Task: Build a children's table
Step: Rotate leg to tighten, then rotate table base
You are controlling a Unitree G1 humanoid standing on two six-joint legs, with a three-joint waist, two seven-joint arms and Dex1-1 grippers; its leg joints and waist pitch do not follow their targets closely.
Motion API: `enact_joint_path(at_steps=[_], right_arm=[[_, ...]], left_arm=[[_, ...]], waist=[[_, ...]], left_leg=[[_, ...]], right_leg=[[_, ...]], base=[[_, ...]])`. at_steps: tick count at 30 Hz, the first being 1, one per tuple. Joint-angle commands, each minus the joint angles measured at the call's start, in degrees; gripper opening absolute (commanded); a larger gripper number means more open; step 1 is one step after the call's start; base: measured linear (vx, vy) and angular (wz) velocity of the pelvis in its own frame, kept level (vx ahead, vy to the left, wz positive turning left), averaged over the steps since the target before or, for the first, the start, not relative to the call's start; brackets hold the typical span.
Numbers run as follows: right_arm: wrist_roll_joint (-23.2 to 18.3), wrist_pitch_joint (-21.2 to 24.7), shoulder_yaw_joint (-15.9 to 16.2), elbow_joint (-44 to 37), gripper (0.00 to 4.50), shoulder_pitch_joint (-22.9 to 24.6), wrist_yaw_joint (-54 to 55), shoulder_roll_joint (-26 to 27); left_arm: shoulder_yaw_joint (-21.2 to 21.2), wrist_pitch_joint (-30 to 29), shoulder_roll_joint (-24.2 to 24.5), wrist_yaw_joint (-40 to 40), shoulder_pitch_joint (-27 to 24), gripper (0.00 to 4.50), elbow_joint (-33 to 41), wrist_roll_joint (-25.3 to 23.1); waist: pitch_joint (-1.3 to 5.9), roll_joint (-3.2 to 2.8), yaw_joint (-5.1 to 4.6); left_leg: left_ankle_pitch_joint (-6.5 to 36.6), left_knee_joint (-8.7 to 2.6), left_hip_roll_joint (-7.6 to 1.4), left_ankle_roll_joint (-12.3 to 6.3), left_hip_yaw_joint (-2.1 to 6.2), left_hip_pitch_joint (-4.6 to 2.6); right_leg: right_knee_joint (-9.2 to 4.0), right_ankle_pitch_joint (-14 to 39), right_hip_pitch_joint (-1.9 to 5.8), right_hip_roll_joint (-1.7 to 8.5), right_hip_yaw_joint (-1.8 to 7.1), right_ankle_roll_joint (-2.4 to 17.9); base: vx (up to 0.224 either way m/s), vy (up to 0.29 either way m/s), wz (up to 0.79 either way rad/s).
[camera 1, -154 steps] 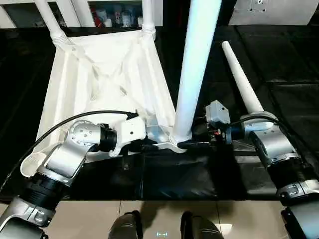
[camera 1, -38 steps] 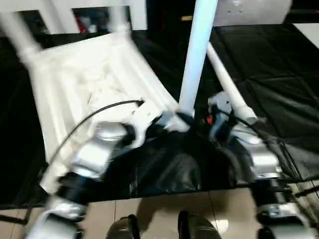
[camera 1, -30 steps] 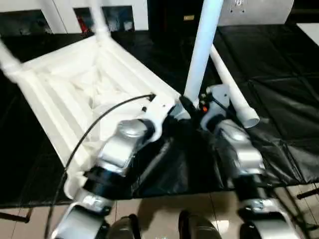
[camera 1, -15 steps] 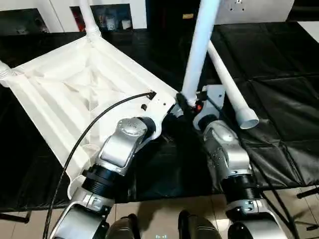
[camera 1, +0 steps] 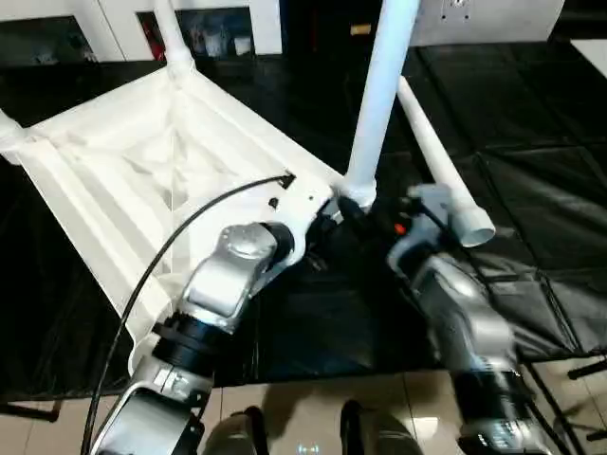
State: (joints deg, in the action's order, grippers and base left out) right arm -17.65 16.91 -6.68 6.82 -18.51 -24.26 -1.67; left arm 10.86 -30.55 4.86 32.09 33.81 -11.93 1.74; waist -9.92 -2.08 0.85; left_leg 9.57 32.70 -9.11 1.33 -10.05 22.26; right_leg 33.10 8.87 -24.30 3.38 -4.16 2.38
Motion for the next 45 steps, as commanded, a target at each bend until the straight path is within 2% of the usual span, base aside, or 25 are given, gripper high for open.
enact_joint_path(at_steps=[1,2,3,4,6,8,10,11,12,13,14,18,19,22,24,25,26,27,29,33,35,38,40,42,45], right_arm=[[-2.88,0.46,-1.44,-3.91,4.5,0.48,-0.39,0.08],[-3.15,0.24,-1.68,-4.21,4.5,0.55,-0.3,0.12],[-4.9,-2.53,-5.22,-6.19,4.5,-0.07,3.41,1.59],[-5.75,-2.18,-5.91,-6.67,4.5,-0.28,3.92,1.93],[-6.82,-1.05,-6.49,-8.31,4.5,-0.44,4.39,1.95],[-5.8,0.61,-5.36,-9.21,4.5,-0.34,4.21,0.96],[-3.49,3.37,-2.43,-9.88,4.5,0.31,2.7,-1.28],[-0.62,4.86,0.73,-10.2,4.5,0.98,1.19,-3.64],[2.46,4.73,3.6,-10.12,4.5,1.47,0.21,-5.68],[3.49,4.8,4.76,-10.04,4.5,1.65,-0.34,-6.47],[6.11,4.91,7.72,-9.8,4.5,2.13,-1.77,-8.44],[4.71,8.2,9.78,-10.82,4.5,2.27,-2.64,-9.22],[4.76,9.53,11.33,-11.63,4.5,2.37,-3.46,-10.43],[6.85,12.15,14.88,-12.54,4.5,2.61,-4.76,-13.29],[8.1,11.77,15.23,-11.46,4.5,2.41,-4.33,-13.12],[8.1,11.77,15.23,-11.46,4.5,2.41,-4.33,-13.12],[8.91,11.27,15.42,-10.91,4.5,2.31,-4.03,-12.95],[10.03,11.16,15.65,-10.16,4.5,2.09,-3.02,-12.16],[9.96,11.81,15.89,-10.15,4.5,1.94,-2.59,-11.69],[9.91,12.51,17.22,-10.31,4.5,1.69,-2.3,-11.96],[10.11,12.42,18.0,-9.37,4.5,0.94,-2.22,-12.1],[11.39,11.22,17.69,-7.64,4.5,0.06,-2.01,-11.23],[12.18,9.86,17.89,-5.05,4.5,-1.36,-1.74,-10.71],[12.45,9.19,18.21,-3.37,4.5,-2.28,-1.67,-10.43],[12.81,7.85,19.37,0.53,4.5,-4.42,-1.58,-9.67]], left_arm=[[-1.17,4.12,-0.24,1.41,-0.56,0.76,2.03,1.94],[-1.35,4.62,-0.31,1.36,-0.67,0.76,2.16,2.08],[-4.56,4.2,-2.32,4.84,-2.87,0.76,6.16,8.35],[-5.49,4.0,-2.73,4.98,-3.3,0.76,6.83,9.43],[-7.51,3.38,-2.71,4.92,-4.35,0.76,8.48,11.3],[-8.8,2.7,-1.48,4.87,-5.11,0.76,10.39,11.98],[-9.36,1.74,1.25,5.17,-5.68,0.76,12.8,11.86],[-9.11,1.21,4.08,5.3,-6.16,0.76,14.29,10.57],[-8.78,1.08,6.55,5.61,-6.75,0.5,15.31,8.99],[-8.7,0.95,7.8,6.07,-7.18,0.41,15.88,8.42],[-8.59,0.56,11.09,7.36,-8.38,0.41,17.47,7.02],[-10.96,-0.64,18.95,9.49,-12.17,0.09,21.35,5.15],[-12.34,-2.02,23.04,10.48,-13.9,0.02,22.71,4.72],[-16.01,-7.62,34.59,11.68,-18.23,0.0,24.91,2.65],[-17.12,-9.63,38.68,11.51,-19.6,0.0,24.72,0.5],[-17.12,-9.63,38.68,11.51,-19.6,0.0,24.72,0.5],[-17.22,-9.24,40.31,11.34,-20.16,0.0,24.09,-1.1],[-18.18,-9.43,42.82,10.1,-20.84,0.0,22.18,-3.85],[-18.61,-9.88,43.84,9.59,-21.2,0.0,21.36,-4.7],[-17.89,-11.28,45.67,9.11,-22.36,0.0,21.44,-5.04],[-16.53,-12.88,46.14,8.98,-23.55,0.0,22.55,-3.79],[-15.26,-12.02,45.41,10.12,-23.94,0.0,22.73,-3.81],[-13.56,-12.09,45.9,11.25,-24.57,0.0,22.59,-4.84],[-12.42,-12.22,46.34,12.16,-24.95,0.0,22.71,-5.08],[-10.4,-13.59,46.98,13.96,-25.75,0.0,24.38,-3.26]], waist=[[5.12,0.6,0.52],[5.11,0.6,0.58],[5.27,0.59,0.62],[5.28,0.59,0.67],[5.37,0.29,1.12],[5.33,0.43,1.13],[5.2,0.27,1.13],[5.06,0.04,1.27],[5.01,-0.01,1.17],[5.07,-0.01,1.17],[4.98,-0.1,1.19],[4.63,-0.67,1.04],[4.42,-1.27,1.17],[4.13,-1.3,0.85],[3.73,-1.37,0.92],[3.84,-1.43,1.15],[3.5,-1.15,1.28],[3.51,-1.35,1.46],[3.51,-1.49,1.41],[3.67,-1.63,1.39],[3.77,-1.43,1.29],[3.67,-1.56,1.15],[3.86,-1.81,1.15],[3.95,-1.76,1.07],[4.09,-1.82,0.96]], left_leg=[[6.26,-3.06,-3.49,-7.88,1.47,-0.43],[6.43,-3.11,-3.56,-7.92,1.44,-0.54],[6.09,-3.04,-3.56,-8.03,1.47,-0.54],[5.52,-2.99,-3.63,-7.86,1.35,-0.49],[4.61,-2.89,-3.54,-8.4,1.2,-0.55],[4.54,-2.95,-3.48,-8.51,1.2,-0.44],[5.03,-3.02,-3.3,-7.75,1.29,-0.41],[5.3,-3.05,-3.36,-7.37,1.34,-0.55],[5.39,-3.12,-3.33,-6.94,1.41,-0.49],[5.77,-3.09,-3.41,-6.53,1.4,-0.63],[6.68,-3.11,-3.38,-5.85,1.43,-0.71],[7.28,-3.36,-3.67,-5.11,1.53,-0.84],[7.5,-3.45,-3.76,-4.7,1.63,-1.02],[8.43,-3.56,-3.44,-3.58,1.6,-1.06],[9.48,-3.59,-3.43,-2.92,1.48,-1.34],[9.76,-3.57,-3.56,-2.65,1.45,-1.56],[10.56,-3.78,-3.63,-2.42,1.44,-1.53],[11.01,-3.94,-3.74,-2.05,1.63,-1.54],[11.96,-4.03,-3.79,-1.44,1.69,-1.73],[10.94,-3.99,-3.72,-1.09,1.76,-1.49],[10.3,-3.91,-3.61,-1.35,1.73,-1.33],[10.7,-3.85,-3.58,-1.71,1.7,-1.25],[9.78,-3.74,-3.62,-1.78,1.72,-1.34],[9.17,-3.68,-3.59,-1.95,1.71,-1.26],[8.55,-3.59,-3.55,-2.16,1.71,-1.24]], right_leg=[[-4.06,14.46,3.82,5.13,3.12,10.88],[-4.07,14.13,3.67,5.07,3.11,10.97],[-3.86,13.01,3.8,5.15,3.07,11.4],[-3.68,12.19,3.83,5.52,3.21,12.18],[-3.41,9.9,3.61,4.95,3.13,13.17],[-3.39,9.59,3.62,4.89,3.08,12.96],[-3.47,10.95,3.86,4.82,3.03,12.04],[-3.49,11.44,3.71,4.81,3.04,11.76],[-3.5,11.82,3.75,4.58,3.0,11.15],[-3.48,12.17,3.69,4.64,3.03,10.88],[-3.57,13.22,3.67,4.69,3.04,10.56],[-3.39,12.42,3.43,4.7,3.27,11.12],[-3.22,11.75,3.22,4.63,3.26,11.44],[-2.95,11.5,3.24,4.37,3.23,11.18],[-3.42,13.78,2.92,4.53,3.38,11.18],[-3.5,14.34,2.8,4.58,3.45,11.22],[-3.69,15.69,2.65,4.58,3.52,10.98],[-3.41,16.34,2.54,4.66,3.56,10.75],[-3.55,16.43,2.43,4.68,3.62,10.34],[-3.09,12.82,2.71,4.88,3.81,11.29],[-2.92,11.93,2.9,4.96,3.8,11.72],[-3.21,13.33,2.9,5.09,3.83,12.11],[-2.97,11.68,2.87,4.97,3.78,12.35],[-2.79,10.4,3.02,4.93,3.76,12.74],[-2.51,9.01,3.1,4.95,3.69,13.82]], base=[[0.0,0.0,0.0],[0.0,0.0,0.0],[0.0,0.0,0.0],[0.0,0.0,0.0],[0.0,0.0,0.0],[0.0,0.0,0.0],[0.0,0.0,0.0],[0.0,0.0,0.0],[0.0,0.0,0.0],[0.0,0.0,0.0],[0.0,0.0,0.0],[0.0,0.0,0.0],[0.0,0.0,0.0],[0.0,0.0,0.0],[0.0,0.0,0.0],[0.0,0.0,0.0],[0.0,0.0,0.0],[0.0,0.0,0.0],[0.0,0.0,0.0],[0.0,0.0,0.0],[0.0,0.0,0.0],[0.0,0.0,0.0],[0.0,0.0,0.0],[0.0,0.0,0.0],[0.0,0.0,0.0]])
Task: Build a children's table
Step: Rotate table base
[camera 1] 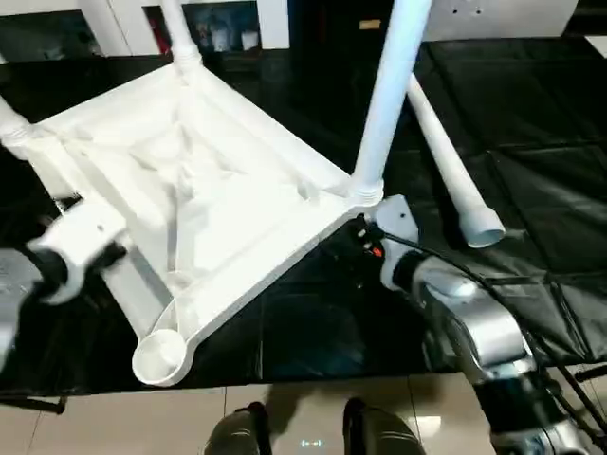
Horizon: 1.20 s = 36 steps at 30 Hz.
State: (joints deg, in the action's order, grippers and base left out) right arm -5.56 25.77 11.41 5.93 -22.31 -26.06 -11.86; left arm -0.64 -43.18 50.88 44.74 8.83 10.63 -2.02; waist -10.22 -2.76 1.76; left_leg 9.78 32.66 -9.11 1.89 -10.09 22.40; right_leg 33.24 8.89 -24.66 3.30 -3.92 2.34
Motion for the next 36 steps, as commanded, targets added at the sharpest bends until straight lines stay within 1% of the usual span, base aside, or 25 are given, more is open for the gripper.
enact_joint_path(at_steps=[1,3,4,5,6,7,8,9,10,13,14,15,16,19,21,22,23,24,27,29,31,32,33,34,36], right_arm=[[0.84,-1.33,1.53,2.51,4.5,-1.18,0.09,0.77],[1.65,-2.25,2.21,5.02,4.5,-2.39,-0.35,1.26],[2.4,-3.15,2.65,6.92,4.5,-3.31,-0.63,1.68],[2.62,-3.43,2.77,7.5,4.5,-3.59,-0.72,1.81],[2.93,-4.18,2.84,9.22,4.5,-4.64,-0.89,2.3],[2.96,-4.37,2.86,9.57,4.5,-4.87,-0.94,2.35],[2.99,-4.63,2.9,10.04,4.5,-5.18,-1.0,2.41],[3.0,-4.74,2.92,10.23,4.5,-5.31,-1.03,2.43],[2.99,-5.01,2.87,10.66,4.5,-5.62,-1.06,2.43],[3.04,-5.83,2.61,11.78,4.5,-6.39,-1.09,2.25],[3.11,-6.25,2.42,12.34,4.5,-6.66,-1.13,2.23],[3.14,-6.9,2.06,13.28,4.5,-7.12,-1.32,2.23],[3.14,-6.9,2.06,13.28,4.5,-7.12,-1.32,2.23],[3.68,-8.19,1.64,14.87,4.5,-7.91,-1.49,2.45],[3.83,-8.73,1.46,15.55,4.5,-8.36,-1.48,2.64],[3.82,-8.88,1.38,15.77,4.5,-8.52,-1.46,2.71],[3.85,-9.05,1.34,16.0,4.5,-8.67,-1.43,2.74],[4.0,-9.33,1.24,16.3,4.5,-8.8,-1.4,2.79],[4.36,-10.08,0.9,17.18,4.5,-9.17,-1.53,2.91],[4.46,-10.3,0.78,17.46,4.5,-9.31,-1.61,2.88],[4.51,-10.55,0.53,17.66,4.5,-9.51,-1.66,2.76],[4.51,-10.6,0.47,17.67,4.5,-9.54,-1.66,2.72],[4.66,-11.29,-0.44,17.75,4.5,-9.96,-0.47,2.4],[4.7,-11.4,-1.05,17.63,4.5,-10.24,0.33,2.23],[4.84,-11.57,-2.3,16.89,4.5,-10.72,1.31,1.43]], left_arm=[[1.73,-1.37,1.24,1.9,-1.05,0.0,2.31,0.98],[3.21,-1.19,1.92,4.01,-1.87,0.0,3.58,2.1],[3.63,-0.93,1.72,6.11,-2.28,0.0,5.05,3.9],[3.74,-0.83,1.64,6.74,-2.39,0.0,5.49,4.46],[3.47,2.63,-0.24,9.37,-2.05,0.0,7.41,7.64],[3.46,3.12,-0.68,10.04,-1.92,0.0,7.94,8.51],[3.47,3.71,-1.25,10.97,-1.74,0.0,8.66,9.7],[3.48,3.92,-1.49,11.36,-1.67,0.0,8.97,10.21],[4.05,4.76,-1.63,12.89,-1.65,0.0,9.83,11.34],[5.71,5.75,-2.91,15.09,-0.74,0.0,10.99,13.32],[6.18,5.64,-3.64,15.24,-0.15,0.0,11.05,13.89],[7.08,5.34,-5.16,15.62,1.05,0.0,10.81,14.99],[7.08,5.34,-5.16,15.62,1.05,0.0,10.81,14.99],[9.37,5.73,-8.19,17.12,3.35,0.0,10.18,16.79],[10.65,6.5,-10.47,17.01,4.96,0.0,9.03,16.95],[11.08,6.81,-11.4,16.85,5.58,0.0,8.42,16.85],[11.7,7.24,-12.43,16.4,6.33,0.0,7.62,16.36],[12.37,7.7,-13.37,15.83,7.11,0.0,6.71,15.73],[14.65,9.27,-16.04,13.89,9.92,0.0,3.5,13.43],[15.14,9.9,-17.56,13.03,11.18,0.0,1.88,12.85],[15.74,10.75,-19.57,12.06,12.75,0.0,-0.45,12.31],[15.87,10.97,-19.97,11.9,13.03,0.0,-0.93,12.21],[16.28,13.33,-21.77,9.44,14.42,0.0,-4.39,10.06],[16.26,14.35,-22.33,8.49,15.0,0.0,-5.62,9.33],[14.78,14.42,-23.37,7.77,15.8,0.0,-5.73,11.28]], waist=[[4.42,-1.07,0.07],[4.4,-0.83,0.02],[4.39,-0.84,0.06],[4.49,-0.67,0.11],[4.38,-0.65,0.18],[4.41,-0.49,0.21],[4.33,-0.65,0.26],[4.2,-0.57,0.3],[4.54,-0.46,0.41],[4.72,-0.55,0.37],[4.83,-0.5,0.3],[5.01,-0.42,0.3],[5.04,-0.41,0.3],[5.36,-0.3,0.19],[5.67,-0.2,0.29],[5.71,-0.16,0.35],[5.77,-0.01,0.26],[5.81,-0.06,0.29],[5.84,0.08,0.28],[5.87,0.14,0.23],[5.9,-0.01,0.38],[5.82,0.08,0.44],[5.65,-0.2,0.42],[5.75,-0.17,0.42],[5.8,0.03,0.41]], left_leg=[[8.28,-3.56,-3.54,-2.79,1.69,-1.37],[8.18,-3.56,-3.57,-2.92,1.72,-1.17],[8.41,-3.53,-3.6,-2.94,1.67,-1.23],[8.67,-3.45,-3.57,-2.86,1.6,-1.35],[9.77,-3.53,-3.57,-2.64,1.57,-1.44],[10.15,-3.51,-3.6,-2.49,1.56,-1.49],[10.55,-3.45,-3.54,-2.3,1.53,-1.52],[11.25,-3.57,-3.56,-2.11,1.43,-1.54],[11.45,-3.5,-3.52,-1.86,1.45,-1.65],[11.09,-3.48,-3.62,-1.72,1.49,-1.64],[10.46,-3.43,-3.54,-1.6,1.56,-1.38],[9.95,-3.19,-3.43,-1.77,1.38,-1.45],[9.72,-3.14,-3.42,-1.8,1.39,-1.36],[8.48,-2.92,-3.22,-2.4,1.37,-1.06],[7.66,-2.66,-3.24,-2.81,1.24,-1.22],[7.23,-2.61,-3.17,-2.98,1.27,-1.08],[7.14,-2.61,-3.21,-3.13,1.25,-1.01],[7.26,-2.55,-3.25,-3.24,1.31,-0.96],[7.78,-2.38,-3.18,-3.35,1.2,-1.02],[8.02,-2.24,-3.12,-3.05,1.2,-0.91],[8.63,-2.11,-3.14,-2.65,1.11,-1.18],[8.79,-2.19,-3.1,-2.35,1.18,-0.94],[9.65,-2.2,-3.06,-2.21,1.18,-1.06],[10.38,-2.19,-3.17,-1.86,1.28,-1.2],[10.65,-2.22,-3.2,-1.51,1.37,-1.05]], right_leg=[[-2.79,8.97,3.56,5.01,3.48,13.95],[-2.74,9.46,3.75,5.2,3.51,14.34],[-2.79,9.94,3.73,5.18,3.53,14.17],[-2.87,10.61,3.63,5.34,3.59,14.23],[-3.12,12.69,3.61,5.37,3.61,14.1],[-3.24,13.67,3.6,5.53,3.68,14.1],[-3.27,14.57,3.49,5.32,3.69,13.75],[-3.42,15.93,3.46,5.28,3.73,13.32],[-3.37,16.81,3.58,5.15,3.65,12.68],[-3.17,16.6,3.42,5.02,3.66,12.23],[-2.91,15.71,3.69,5.0,3.63,12.44],[-2.93,14.68,3.66,5.04,3.77,12.98],[-2.81,14.39,3.72,5.05,3.76,13.2],[-2.61,13.24,4.12,5.08,3.68,13.64],[-2.59,12.58,4.12,4.99,3.65,13.88],[-2.53,12.24,4.23,4.96,3.6,14.03],[-2.57,12.17,4.29,4.9,3.61,14.04],[-2.55,12.78,4.33,5.04,3.55,14.08],[-2.6,13.23,4.21,4.84,3.56,13.67],[-2.65,14.37,4.3,4.9,3.54,13.03],[-2.87,15.83,4.04,4.81,3.56,12.44],[-2.81,16.44,4.23,4.74,3.49,12.22],[-3.09,17.83,3.95,4.55,3.45,11.53],[-3.01,18.29,3.99,4.63,3.42,11.28],[-2.91,18.18,4.1,4.71,3.41,11.18]], base=[[0.0,0.0,0.0],[0.0,0.0,0.0],[0.0,0.0,0.0],[0.0,0.0,0.0],[0.0,0.0,0.0],[0.0,0.0,0.0],[0.0,0.0,0.0],[0.0,0.0,0.0],[0.0,0.0,0.0],[0.0,0.0,0.0],[0.0,0.0,0.0],[0.0,0.0,0.0],[0.0,0.0,0.0],[0.0,0.0,0.0],[0.0,0.0,0.0],[0.0,0.0,0.0],[0.0,0.0,0.0],[0.0,0.0,0.0],[0.0,0.0,0.0],[0.0,0.0,0.0],[0.0,0.0,0.0],[0.0,0.0,0.0],[0.0,0.0,0.0],[0.0,0.0,0.0],[0.0,0.0,0.0]])
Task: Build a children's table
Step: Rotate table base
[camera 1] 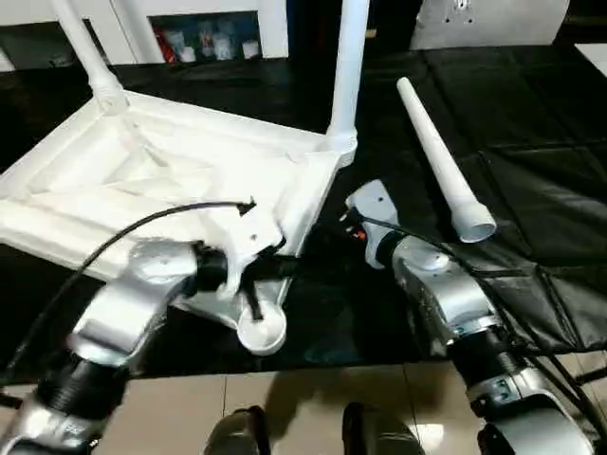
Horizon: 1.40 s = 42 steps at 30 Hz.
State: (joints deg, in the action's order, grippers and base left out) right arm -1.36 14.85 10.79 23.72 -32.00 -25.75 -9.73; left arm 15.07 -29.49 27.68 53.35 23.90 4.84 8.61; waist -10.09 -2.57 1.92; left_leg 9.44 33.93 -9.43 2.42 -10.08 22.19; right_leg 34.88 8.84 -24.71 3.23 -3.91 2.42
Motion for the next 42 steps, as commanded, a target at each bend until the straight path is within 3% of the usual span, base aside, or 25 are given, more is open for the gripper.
enact_joint_path(at_steps=[1,5,8,9,10,12,14,18,21,26,28,33,36,38,39,41,42], right_arm=[[0.57,-0.66,-2.21,-1.38,4.5,-1.09,1.31,-1.02],[-0.18,-0.06,-4.08,-4.32,4.5,-0.62,1.83,-2.31],[-0.93,0.72,-4.52,-7.83,4.5,0.98,0.52,-3.83],[-1.78,0.91,-4.54,-10.34,4.5,2.22,-1.27,-4.87],[-2.16,1.05,-4.55,-11.32,4.5,2.71,-2.04,-5.27],[-3.01,1.34,-4.69,-13.18,4.5,3.7,-3.55,-6.06],[-4.37,1.7,-4.59,-15.53,4.5,5.06,-6.27,-7.36],[-9.66,4.67,-2.96,-23.46,4.5,9.27,-17.05,-12.93],[-11.7,6.35,-1.59,-28.04,4.5,11.37,-23.01,-17.13],[-12.97,8.39,-1.79,-30.87,4.5,12.02,-25.71,-19.51],[-12.89,8.55,-2.22,-31.05,4.5,11.84,-25.49,-19.76],[-11.59,8.45,-3.38,-29.74,4.5,10.62,-22.54,-19.84],[-11.14,8.59,-4.34,-28.98,4.5,9.85,-20.88,-19.25],[-10.88,8.65,-4.86,-28.49,4.5,9.34,-19.82,-19.04],[-10.68,8.51,-5.13,-28.22,4.5,9.07,-19.21,-18.98],[-10.84,8.99,-5.69,-28.04,4.5,8.74,-18.42,-18.8],[-11.02,9.53,-6.26,-27.98,4.5,8.46,-17.56,-18.63]], left_arm=[[-1.64,0.66,-0.29,-0.89,0.82,0.0,0.62,1.54],[-4.57,-0.43,1.49,0.81,-0.12,0.0,4.34,4.3],[-6.17,-0.51,5.55,3.86,-2.05,0.0,6.82,4.94],[-6.84,-1.91,10.22,7.99,-4.4,0.0,9.94,6.26],[-6.94,-2.56,12.2,9.62,-5.36,0.0,11.14,6.9],[-6.92,-4.1,16.7,12.89,-7.56,0.0,13.35,7.65],[-6.8,-5.04,22.26,16.31,-10.32,0.0,15.42,7.56],[-4.76,-5.28,34.26,20.33,-14.92,0.0,16.11,2.45],[-4.09,-5.87,36.58,20.2,-15.67,0.0,15.68,1.37],[-0.63,-3.55,32.86,14.27,-12.4,0.0,11.79,-4.7],[0.4,0.0,28.11,11.22,-9.77,0.0,9.09,-5.32],[3.68,-0.09,22.9,10.23,-6.68,0.0,7.34,-5.81],[4.86,0.97,20.28,8.72,-5.34,0.0,4.89,-7.08],[5.56,2.26,16.91,6.29,-3.72,0.0,1.54,-8.43],[5.89,3.23,14.65,4.46,-2.5,0.0,-0.7,-9.34],[5.98,3.8,11.88,2.04,-0.81,0.0,-3.18,-10.19],[5.5,4.01,9.54,-0.22,0.6,0.0,-4.93,-9.95]], waist=[[5.65,-0.17,0.25],[5.68,0.16,0.41],[5.67,0.26,0.34],[5.5,0.03,0.31],[5.58,0.02,0.15],[5.3,-0.28,0.14],[5.04,-0.51,0.27],[4.25,-0.4,0.33],[4.03,-0.55,0.69],[3.93,-0.44,0.58],[4.07,-0.34,0.5],[4.37,-0.25,0.61],[4.42,-0.34,0.7],[4.41,-0.39,0.67],[4.54,-0.4,0.85],[4.7,-0.46,1.06],[4.9,-0.42,1.14]], left_leg=[[10.97,-3.5,-2.88,-2.0,1.35,-0.87],[9.79,-3.4,-2.83,-2.61,1.28,-0.7],[8.92,-3.35,-2.77,-3.24,1.31,-0.53],[9.24,-3.39,-2.73,-3.38,1.25,-0.69],[8.78,-3.5,-2.84,-3.54,1.4,-0.44],[9.67,-3.52,-2.88,-3.72,1.13,-1.15],[11.1,-3.67,-3.0,-3.39,1.23,-1.19],[15.44,-4.26,-3.11,-2.74,1.41,-1.46],[17.58,-4.39,-3.22,-2.03,1.57,-1.83],[18.32,-4.34,-3.01,-1.56,1.8,-1.75],[18.05,-4.06,-2.76,-1.46,1.7,-1.95],[16.96,-4.07,-2.84,-1.92,1.87,-1.66],[17.07,-3.8,-2.65,-1.81,1.65,-2.08],[16.77,-3.94,-2.68,-1.87,1.74,-1.72],[17.14,-3.78,-2.67,-1.93,1.65,-2.08],[16.91,-3.73,-2.68,-1.95,1.72,-1.95],[15.68,-3.83,-2.73,-2.27,1.82,-1.55]], right_leg=[[-4.52,18.19,4.12,4.8,3.42,11.18],[-4.26,16.65,4.18,4.78,3.44,11.84],[-4.1,16.69,4.27,4.77,3.42,11.19],[-4.3,17.64,3.98,4.72,3.44,10.7],[-3.95,17.02,4.2,4.75,3.44,10.6],[-4.31,17.78,3.44,4.41,3.48,10.98],[-4.45,19.2,3.43,4.53,3.45,11.16],[-4.96,24.23,3.11,4.37,3.62,9.0],[-5.55,28.85,2.98,4.7,3.73,7.87],[-6.02,31.92,2.97,4.82,3.66,6.77],[-6.35,32.92,2.84,4.76,3.46,6.25],[-5.97,30.59,3.08,4.84,3.43,7.16],[-6.28,31.47,2.76,4.73,3.35,6.88],[-6.24,30.71,3.06,4.74,3.26,6.97],[-6.39,30.3,2.88,4.67,3.25,6.96],[-6.22,29.56,3.17,4.79,3.14,7.2],[-5.89,27.29,3.51,4.74,3.05,7.58]], base=[[0.0,0.0,0.0],[0.0,0.0,0.0],[0.0,0.0,0.0],[0.0,0.0,0.0],[0.0,0.0,0.0],[0.0,0.0,0.0],[0.0,0.0,0.0],[0.0,0.0,0.0],[0.0,0.0,0.0],[0.0,0.0,0.0],[0.0,0.0,0.0],[0.0,0.0,0.0],[0.0,0.0,0.0],[0.0,0.0,0.0],[0.0,0.0,0.0],[0.0,0.0,0.0],[0.0,0.0,0.0]])
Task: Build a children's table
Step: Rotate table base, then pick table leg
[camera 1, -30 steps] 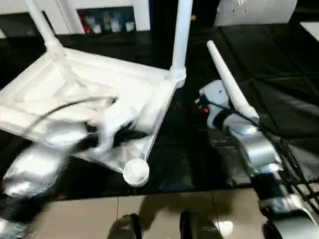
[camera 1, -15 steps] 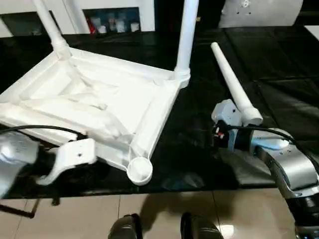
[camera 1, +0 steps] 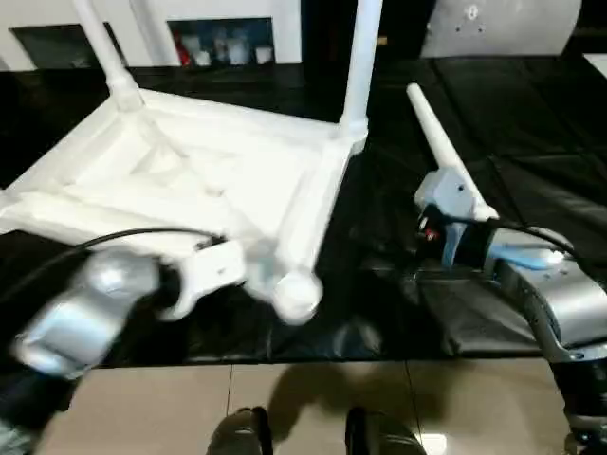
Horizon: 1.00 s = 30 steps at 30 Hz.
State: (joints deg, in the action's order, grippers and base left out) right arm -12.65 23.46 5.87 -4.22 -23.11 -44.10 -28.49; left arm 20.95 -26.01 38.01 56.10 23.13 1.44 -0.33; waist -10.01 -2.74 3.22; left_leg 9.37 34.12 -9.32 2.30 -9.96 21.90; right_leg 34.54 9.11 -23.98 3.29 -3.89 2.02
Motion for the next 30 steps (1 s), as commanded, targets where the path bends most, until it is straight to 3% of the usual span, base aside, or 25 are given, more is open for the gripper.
enact_joint_path(at_steps=[1,5,6,7,8,9,13,14,16,17,18,21,22,23,27,30], right_arm=[[0.26,0.92,-1.34,-0.04,4.5,-0.43,0.79,0.12],[-0.58,0.38,-3.28,0.91,4.5,-0.76,2.97,1.2],[-1.28,0.89,-3.95,1.15,4.5,-0.88,3.42,1.73],[-1.64,1.02,-4.77,1.51,4.5,-1.06,4.71,2.61],[-1.64,1.02,-4.77,1.51,4.5,-1.06,4.71,2.61],[-0.1,2.2,-5.27,2.79,4.5,-1.87,8.63,3.63],[3.58,2.55,-7.54,6.27,4.5,-3.96,18.23,6.07],[5.3,6.7,-8.05,7.39,4.5,-5.1,21.78,6.17],[5.22,8.92,-8.09,7.42,4.5,-5.45,22.01,6.07],[5.2,11.12,-8.43,7.74,4.5,-6.07,22.75,6.2],[5.67,12.55,-9.02,9.68,4.5,-7.85,24.51,6.55],[6.48,13.2,-8.59,12.55,4.5,-10.06,25.64,6.36],[6.53,13.48,-8.4,13.34,4.5,-10.66,25.75,6.3],[7.03,14.15,-7.88,15.51,4.5,-12.23,26.13,6.12],[8.73,15.95,-8.06,26.12,4.5,-19.31,29.4,6.78],[9.44,15.66,-8.25,36.04,4.5,-24.58,30.08,6.79]], left_arm=[[-0.37,0.53,-0.79,-2.97,1.37,0.0,-1.53,-1.0],[-1.52,1.63,-5.61,-7.5,4.35,0.0,-5.03,-0.62],[-2.27,2.05,-7.36,-8.85,4.96,0.0,-6.31,-0.31],[-3.63,3.52,-10.63,-11.24,5.81,0.0,-8.59,0.19],[-3.63,3.52,-10.63,-11.24,5.81,0.0,-8.59,0.19],[-5.34,3.14,-14.07,-11.39,5.32,0.0,-7.99,3.24],[-6.57,1.29,-17.1,-12.13,3.34,0.0,-3.94,6.67],[-7.61,0.4,-18.12,-13.18,1.91,0.0,-1.27,8.21],[-8.18,0.17,-18.4,-14.03,1.18,0.0,-0.02,8.59],[-9.38,-0.45,-18.66,-15.98,0.19,0.0,1.71,8.44],[-12.09,-2.52,-18.87,-18.07,-1.97,0.0,5.87,9.09],[-13.62,-5.03,-18.39,-17.85,-3.65,0.33,9.87,10.18],[-13.9,-5.68,-18.22,-17.68,-4.03,0.41,10.84,10.46],[-14.33,-6.87,-17.71,-17.39,-4.57,0.44,12.63,11.24],[-14.61,-8.81,-14.93,-17.24,-5.13,0.81,16.47,11.01],[-14.01,-11.37,-13.57,-16.53,-5.03,0.92,19.26,11.78]], waist=[[4.98,-0.16,-0.11],[5.08,-0.12,-0.09],[5.09,0.17,-0.19],[5.21,-0.01,0.0],[5.16,0.03,0.01],[5.32,0.24,0.0],[5.47,0.28,0.1],[5.45,0.42,-0.16],[5.26,0.23,-0.04],[5.34,0.27,-0.25],[5.17,0.28,-0.42],[5.02,0.61,-1.06],[4.91,0.45,-1.03],[4.84,1.28,-1.37],[4.39,0.52,-1.84],[4.45,0.31,-1.76]], left_leg=[[15.42,-4.0,-2.88,-2.25,1.72,-1.19],[14.14,-3.94,-2.96,-2.79,1.68,-0.97],[13.88,-3.9,-2.86,-2.99,1.56,-0.88],[13.33,-3.64,-2.86,-3.36,1.38,-1.12],[12.93,-3.66,-2.82,-3.41,1.42,-0.88],[11.17,-3.71,-2.92,-3.6,1.5,-0.56],[9.97,-3.58,-2.97,-3.86,1.41,-0.58],[8.43,-3.64,-2.76,-3.67,1.37,-0.31],[8.86,-3.54,-2.75,-3.93,1.22,-0.61],[8.33,-3.53,-2.63,-4.32,1.31,-0.24],[8.19,-3.59,-2.69,-4.4,1.3,-0.21],[7.86,-3.51,-2.5,-4.5,1.28,-0.18],[8.1,-3.52,-2.48,-4.62,1.14,-0.32],[8.5,-3.58,-2.51,-4.78,1.03,-0.32],[9.88,-3.59,-2.57,-3.86,1.1,-0.74],[10.55,-3.58,-2.57,-3.3,1.12,-0.81]], right_leg=[[-5.48,26.07,2.91,4.73,3.04,8.2],[-5.2,22.74,3.03,4.77,3.06,9.55],[-5.3,22.45,3.07,4.75,3.08,9.6],[-5.45,21.69,2.9,4.82,3.15,10.19],[-5.37,21.27,3.05,4.8,3.07,10.29],[-5.0,18.88,3.33,4.88,3.03,11.1],[-4.75,17.63,3.22,4.94,3.13,11.72],[-4.6,16.36,3.52,4.75,3.02,12.1],[-4.83,16.81,3.24,4.72,3.13,11.98],[-4.52,16.49,3.7,4.57,2.97,11.36],[-4.54,16.13,3.61,4.57,2.96,11.35],[-4.66,17.3,3.66,4.58,2.81,11.26],[-4.95,18.12,3.41,4.43,2.81,10.9],[-5.13,19.05,3.39,4.31,2.8,10.39],[-4.91,20.66,2.82,4.18,2.78,10.3],[-4.83,19.93,2.91,4.3,2.8,11.08]], base=[[0.0,0.0,0.0],[0.0,0.0,0.0],[0.0,0.0,0.0],[0.0,0.0,0.0],[0.0,0.0,0.0],[0.0,0.0,0.0],[0.0,0.0,0.0],[0.0,0.0,0.0],[0.0,0.0,0.0],[0.0,0.0,0.0],[0.0,0.0,0.0],[0.0,0.0,0.0],[0.0,0.0,0.0],[0.0,0.0,0.0],[0.0,0.0,0.0],[0.0,0.0,0.0]])
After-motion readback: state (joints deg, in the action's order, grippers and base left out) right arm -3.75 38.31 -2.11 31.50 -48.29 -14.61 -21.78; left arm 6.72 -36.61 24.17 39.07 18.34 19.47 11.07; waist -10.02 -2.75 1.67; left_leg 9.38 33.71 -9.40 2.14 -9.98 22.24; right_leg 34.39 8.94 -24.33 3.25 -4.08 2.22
